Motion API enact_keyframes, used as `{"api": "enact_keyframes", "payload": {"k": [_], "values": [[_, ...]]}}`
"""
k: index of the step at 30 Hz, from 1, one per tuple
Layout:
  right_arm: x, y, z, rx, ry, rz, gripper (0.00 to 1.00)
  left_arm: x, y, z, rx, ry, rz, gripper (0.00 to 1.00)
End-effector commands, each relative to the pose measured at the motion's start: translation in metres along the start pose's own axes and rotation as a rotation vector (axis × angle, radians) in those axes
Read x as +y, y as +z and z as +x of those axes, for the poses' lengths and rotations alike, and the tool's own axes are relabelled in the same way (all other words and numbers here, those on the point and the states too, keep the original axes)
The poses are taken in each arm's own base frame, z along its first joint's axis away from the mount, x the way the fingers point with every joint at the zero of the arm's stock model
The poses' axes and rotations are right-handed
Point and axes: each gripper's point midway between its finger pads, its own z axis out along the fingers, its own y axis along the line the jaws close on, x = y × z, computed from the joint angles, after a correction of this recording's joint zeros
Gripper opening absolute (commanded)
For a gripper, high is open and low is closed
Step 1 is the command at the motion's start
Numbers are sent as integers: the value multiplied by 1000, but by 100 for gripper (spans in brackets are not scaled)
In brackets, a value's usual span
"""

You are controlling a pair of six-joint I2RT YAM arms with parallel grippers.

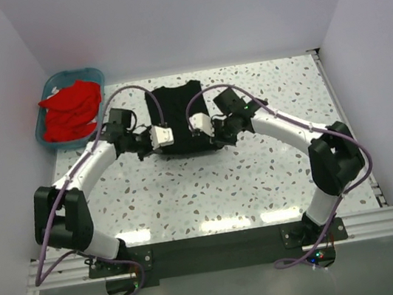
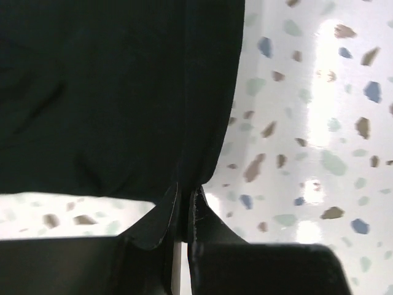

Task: Fold and stack the t-shirts
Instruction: Fold the tshirt

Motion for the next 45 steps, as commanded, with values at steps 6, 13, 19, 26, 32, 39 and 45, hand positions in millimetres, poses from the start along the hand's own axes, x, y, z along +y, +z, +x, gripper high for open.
{"api": "enact_keyframes", "payload": {"k": [6,13,19,26,32,39,45], "values": [[-36,-64,-37,-87,8,53,0,11,-40,-33,-60,79,22,0],[30,-79,-34,-95,27,-104,0,-69,-54,-34,-46,146,230,0],[98,-120,-39,-141,94,-235,0,-135,-87,-57,-95,98,369,0],[64,-116,-51,-147,89,-217,0,-93,-95,-80,-130,46,295,0],[-4,-78,-54,-134,106,-211,0,-6,-78,-71,-187,-108,252,2],[-60,-17,-35,-79,148,-210,0,63,-24,-20,-150,-237,264,8],[-88,42,-11,-22,180,-173,0,94,21,18,-109,-342,238,13]]}}
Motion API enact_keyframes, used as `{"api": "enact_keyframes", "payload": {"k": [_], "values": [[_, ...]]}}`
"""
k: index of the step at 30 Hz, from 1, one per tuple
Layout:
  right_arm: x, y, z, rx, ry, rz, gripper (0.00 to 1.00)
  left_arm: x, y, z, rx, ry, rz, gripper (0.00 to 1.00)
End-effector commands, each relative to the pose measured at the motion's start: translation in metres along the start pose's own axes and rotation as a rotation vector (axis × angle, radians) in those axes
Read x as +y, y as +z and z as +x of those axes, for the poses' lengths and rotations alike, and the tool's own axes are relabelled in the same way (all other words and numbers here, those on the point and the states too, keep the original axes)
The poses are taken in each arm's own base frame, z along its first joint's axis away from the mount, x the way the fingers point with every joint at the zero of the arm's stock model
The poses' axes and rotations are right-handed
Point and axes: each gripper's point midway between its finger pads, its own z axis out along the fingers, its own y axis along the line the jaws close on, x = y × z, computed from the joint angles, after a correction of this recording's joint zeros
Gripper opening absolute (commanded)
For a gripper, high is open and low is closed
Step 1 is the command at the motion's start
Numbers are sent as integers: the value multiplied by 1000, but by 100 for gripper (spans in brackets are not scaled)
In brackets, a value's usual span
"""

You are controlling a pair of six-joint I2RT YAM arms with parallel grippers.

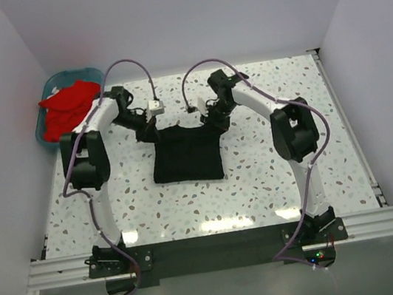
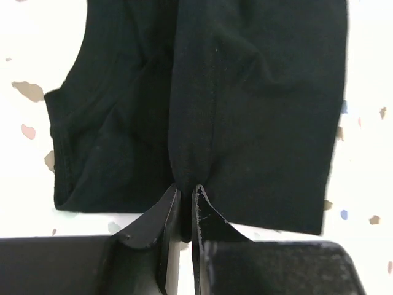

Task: Fold and stack the t-shirts
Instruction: Fold the tshirt

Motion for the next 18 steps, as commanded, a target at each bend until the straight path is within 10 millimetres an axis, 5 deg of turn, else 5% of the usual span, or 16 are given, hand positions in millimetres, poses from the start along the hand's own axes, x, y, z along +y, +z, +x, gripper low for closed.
{"api": "enact_keyframes", "payload": {"k": [1,5,9,13,18], "values": [[-30,12,-12,-26,-30,69,0,32,6,4,-13,-33,-63,13],[-32,36,2,-2,5,57,0,32,22,33,28,-125,-65,14],[-6,49,16,41,25,-5,0,-6,32,53,34,-178,1,14],[50,45,33,58,51,-88,0,-46,27,55,18,-145,38,14],[103,14,16,-12,75,-144,0,-95,12,43,-18,-75,76,17]]}}
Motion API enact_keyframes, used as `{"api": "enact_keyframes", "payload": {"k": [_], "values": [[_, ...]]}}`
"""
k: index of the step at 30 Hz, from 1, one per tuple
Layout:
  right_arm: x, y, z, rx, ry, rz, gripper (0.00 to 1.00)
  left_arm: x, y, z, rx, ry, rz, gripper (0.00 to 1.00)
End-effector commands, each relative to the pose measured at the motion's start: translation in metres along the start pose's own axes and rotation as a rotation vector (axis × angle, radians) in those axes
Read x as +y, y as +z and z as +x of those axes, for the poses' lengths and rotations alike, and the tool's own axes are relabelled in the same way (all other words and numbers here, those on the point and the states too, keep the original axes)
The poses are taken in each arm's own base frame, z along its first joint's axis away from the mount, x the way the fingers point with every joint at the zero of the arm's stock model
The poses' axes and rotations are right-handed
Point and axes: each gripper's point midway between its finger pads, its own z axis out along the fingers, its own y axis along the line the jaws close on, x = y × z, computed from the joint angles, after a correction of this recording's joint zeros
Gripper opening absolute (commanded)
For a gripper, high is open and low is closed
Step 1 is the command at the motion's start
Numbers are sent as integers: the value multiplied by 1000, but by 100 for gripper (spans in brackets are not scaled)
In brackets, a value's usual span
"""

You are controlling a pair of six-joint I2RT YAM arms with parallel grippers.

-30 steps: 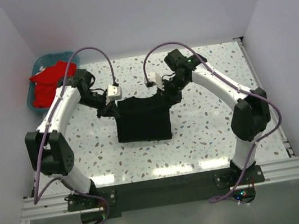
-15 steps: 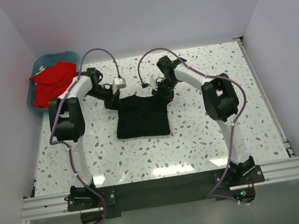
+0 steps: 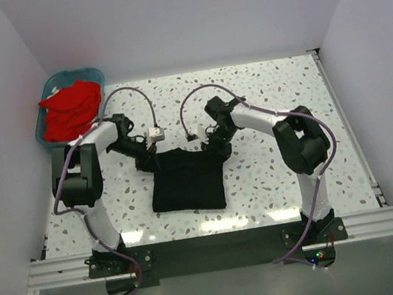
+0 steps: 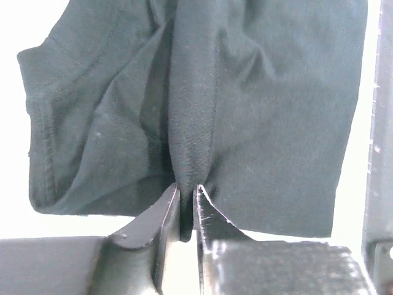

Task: Fold and stack the t-shirts
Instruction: Fold the tshirt

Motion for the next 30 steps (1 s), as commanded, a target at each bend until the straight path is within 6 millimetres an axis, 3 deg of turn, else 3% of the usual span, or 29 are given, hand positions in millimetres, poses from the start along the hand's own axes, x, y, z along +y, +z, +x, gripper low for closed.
{"api": "enact_keyframes", "payload": {"k": [1,4,6,10,13,15,20,24,30], "values": [[40,-26,-15,-72,42,-51,7,-32,-17,-18,-51,115,9,32],[45,-42,-28,-115,82,-63,34,-41,-26,-31,-80,190,-5,48],[39,-56,-40,-181,137,-64,37,-36,-33,-48,-118,261,-58,55],[21,-74,-80,-311,265,-56,34,-29,-30,-75,-143,394,-106,57],[7,-62,-95,-355,351,-78,29,-35,-4,-87,-105,482,-71,58],[-2,-51,-99,-367,398,-85,24,-32,11,-84,-78,520,-73,58],[-26,-25,-114,-387,477,-117,22,-23,41,-80,-32,553,-57,57],[-30,-13,-123,-399,505,-154,22,-15,54,-72,-1,537,-39,57],[-31,6,-121,-383,547,-204,21,-18,65,-63,4,488,16,56]]}}
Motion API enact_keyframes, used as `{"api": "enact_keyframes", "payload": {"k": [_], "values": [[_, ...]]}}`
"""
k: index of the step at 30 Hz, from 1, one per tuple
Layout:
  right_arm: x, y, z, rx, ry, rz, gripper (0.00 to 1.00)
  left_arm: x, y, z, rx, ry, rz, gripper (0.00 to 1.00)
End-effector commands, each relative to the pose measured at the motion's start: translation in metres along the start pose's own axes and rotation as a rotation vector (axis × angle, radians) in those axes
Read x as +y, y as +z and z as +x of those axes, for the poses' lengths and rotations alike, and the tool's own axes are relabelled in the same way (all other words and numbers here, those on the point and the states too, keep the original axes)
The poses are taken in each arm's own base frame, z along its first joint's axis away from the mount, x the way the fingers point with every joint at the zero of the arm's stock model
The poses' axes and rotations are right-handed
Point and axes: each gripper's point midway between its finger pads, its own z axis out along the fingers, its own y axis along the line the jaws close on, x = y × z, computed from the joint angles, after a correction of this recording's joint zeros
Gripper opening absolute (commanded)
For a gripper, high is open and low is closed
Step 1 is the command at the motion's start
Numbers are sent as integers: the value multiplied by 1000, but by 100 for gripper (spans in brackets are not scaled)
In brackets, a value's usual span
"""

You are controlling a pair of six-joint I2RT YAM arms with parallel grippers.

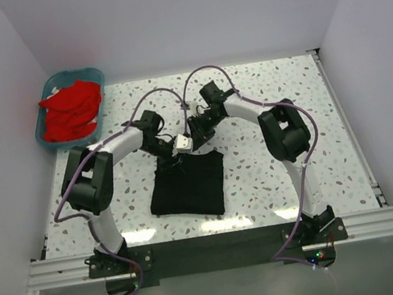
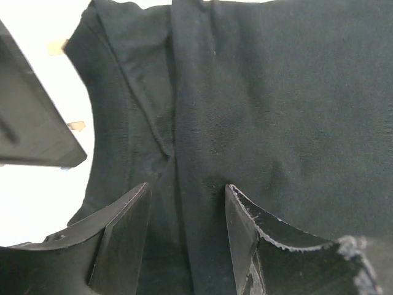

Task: Fold and stack the t-shirts
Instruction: Fold the tshirt

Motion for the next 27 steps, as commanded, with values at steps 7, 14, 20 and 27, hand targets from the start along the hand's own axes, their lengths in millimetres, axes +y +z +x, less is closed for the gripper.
{"api": "enact_keyframes", "payload": {"k": [7,14,20,27], "values": [[14,15,-16,-36,-2,-83,20,-3,11,2,-17,-11,55,51],[2,32,1,7,25,-87,19,-7,0,-19,-59,49,55,15],[-5,37,13,34,27,-88,18,-14,-14,-39,-71,171,-11,0],[-7,40,25,54,15,-96,18,-7,-26,-50,-67,272,-95,0]]}}
